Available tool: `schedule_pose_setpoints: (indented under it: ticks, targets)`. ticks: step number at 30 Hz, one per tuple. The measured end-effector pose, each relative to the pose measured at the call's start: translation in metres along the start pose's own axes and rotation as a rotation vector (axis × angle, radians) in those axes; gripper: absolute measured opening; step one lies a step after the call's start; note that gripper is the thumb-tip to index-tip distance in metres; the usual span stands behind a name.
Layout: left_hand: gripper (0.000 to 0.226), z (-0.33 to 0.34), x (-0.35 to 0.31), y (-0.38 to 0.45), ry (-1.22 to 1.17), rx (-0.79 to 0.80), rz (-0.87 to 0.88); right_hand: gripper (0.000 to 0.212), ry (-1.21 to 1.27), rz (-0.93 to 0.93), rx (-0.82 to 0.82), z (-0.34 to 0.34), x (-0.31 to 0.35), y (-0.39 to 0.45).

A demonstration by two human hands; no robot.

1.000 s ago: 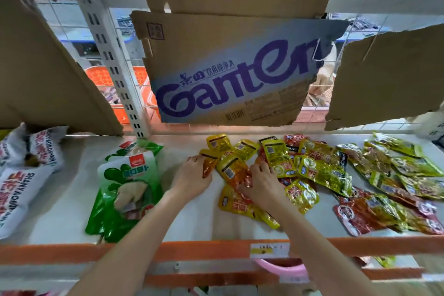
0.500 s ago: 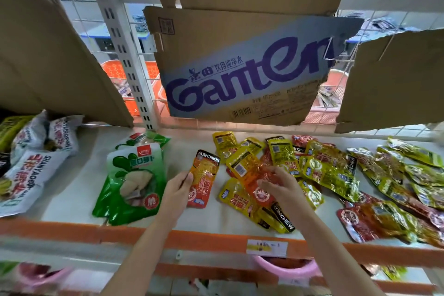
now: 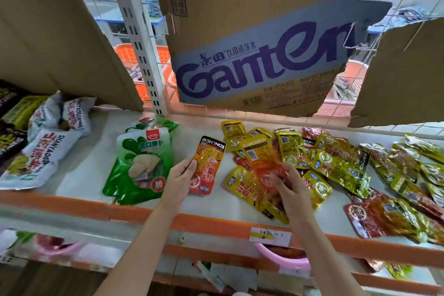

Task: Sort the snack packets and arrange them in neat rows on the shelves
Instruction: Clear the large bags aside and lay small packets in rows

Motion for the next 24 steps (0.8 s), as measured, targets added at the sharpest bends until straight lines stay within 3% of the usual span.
schedule_pose_setpoints:
  ticks: [5,10,15,20,24]
  targets:
    - [0.016,0.001,0.003,0.001,0.032,0.009,-0.027,0.047,-0.340,-0.148,-0.007,-0.001,0.018,0.004]
    - [0.016,0.001,0.005,0.001,0.034,0.023,-0.037,0.041,-0.414,-0.025,-0.058,-0.006,0.009,0.009]
    - [0.016,0.002,0.004,0.000,0.048,0.035,-0.037,0.032,-0.718,-0.086,-0.113,0.002,0.011,0.000]
    - [0.012,0.002,0.005,0.001,0.013,0.042,-0.064,0.087,-1.131,0.102,-0.060,0.013,0.017,0.006]
    - [0.024,0.002,0.006,0.001,0.009,0.116,-0.068,0.099,-1.202,0.087,-0.029,0.026,0.015,0.007]
Point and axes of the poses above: each hand's wrist, its own y-axis towards the middle knuckle, its own z-axis out of the palm, x = y × z, the point moved 4 cm from there along y, towards the middle knuckle, and after that the axes turned 2 degrees about z, right-handed, at the moved point
